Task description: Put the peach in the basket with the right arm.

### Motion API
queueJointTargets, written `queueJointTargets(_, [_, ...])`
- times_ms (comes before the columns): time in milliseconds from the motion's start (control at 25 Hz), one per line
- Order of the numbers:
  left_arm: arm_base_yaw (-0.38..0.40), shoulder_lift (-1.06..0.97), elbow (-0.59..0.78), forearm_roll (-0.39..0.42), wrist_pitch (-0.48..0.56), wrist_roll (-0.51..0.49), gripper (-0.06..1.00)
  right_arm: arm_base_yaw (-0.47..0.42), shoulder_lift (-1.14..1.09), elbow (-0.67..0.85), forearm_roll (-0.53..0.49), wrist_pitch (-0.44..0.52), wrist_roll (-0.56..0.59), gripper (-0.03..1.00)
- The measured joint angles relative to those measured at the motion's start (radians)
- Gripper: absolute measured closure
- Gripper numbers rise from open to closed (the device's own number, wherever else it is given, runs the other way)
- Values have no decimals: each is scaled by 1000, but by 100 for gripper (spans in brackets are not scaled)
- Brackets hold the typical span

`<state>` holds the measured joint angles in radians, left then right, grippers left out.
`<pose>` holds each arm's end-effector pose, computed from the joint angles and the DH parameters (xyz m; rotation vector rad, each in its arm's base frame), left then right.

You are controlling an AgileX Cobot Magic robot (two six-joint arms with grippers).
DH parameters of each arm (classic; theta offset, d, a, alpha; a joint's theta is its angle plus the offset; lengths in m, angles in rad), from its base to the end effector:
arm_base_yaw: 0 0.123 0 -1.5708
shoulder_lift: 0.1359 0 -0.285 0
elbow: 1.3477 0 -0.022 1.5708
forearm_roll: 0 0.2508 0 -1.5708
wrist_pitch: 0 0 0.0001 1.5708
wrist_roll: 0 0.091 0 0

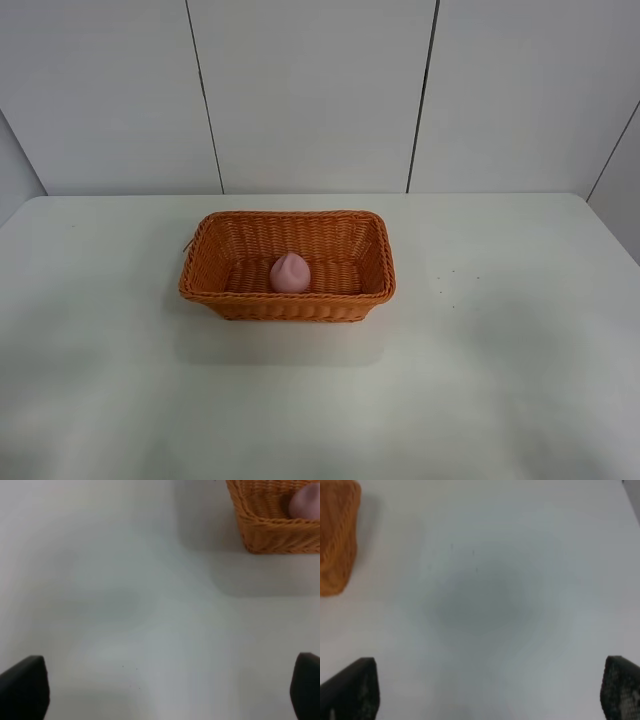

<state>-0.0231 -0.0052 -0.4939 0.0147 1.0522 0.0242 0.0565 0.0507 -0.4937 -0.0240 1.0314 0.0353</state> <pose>-0.0045 0.0013 0.2763 0.0476 2.0361 0.0183 0.0050 -0.0016 0.2779 -0.0221 2.0718 0.0274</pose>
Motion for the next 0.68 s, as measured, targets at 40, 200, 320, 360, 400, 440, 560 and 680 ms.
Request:
queueJointTargets(40, [0, 0, 0, 0, 0, 0, -4, 0, -25, 0, 0, -1, 0, 29])
queueJointTargets(200, [0, 0, 0, 0, 0, 0, -4, 0, -54, 0, 0, -1, 0, 29])
queueJointTargets(320, [0, 0, 0, 0, 0, 0, -4, 0, -54, 0, 0, -1, 0, 29])
queueJointTargets(360, [0, 0, 0, 0, 0, 0, -4, 0, -54, 0, 0, -1, 0, 29])
queueJointTargets(400, [0, 0, 0, 0, 0, 0, -4, 0, -54, 1, 0, -1, 0, 29])
queueJointTargets(440, [0, 0, 0, 0, 0, 0, -4, 0, -54, 2, 0, -1, 0, 29])
queueJointTargets(560, [0, 0, 0, 0, 0, 0, -4, 0, -54, 2, 0, -1, 0, 29])
queueJointTargets(680, [0, 0, 0, 0, 0, 0, -4, 0, -54, 2, 0, -1, 0, 29])
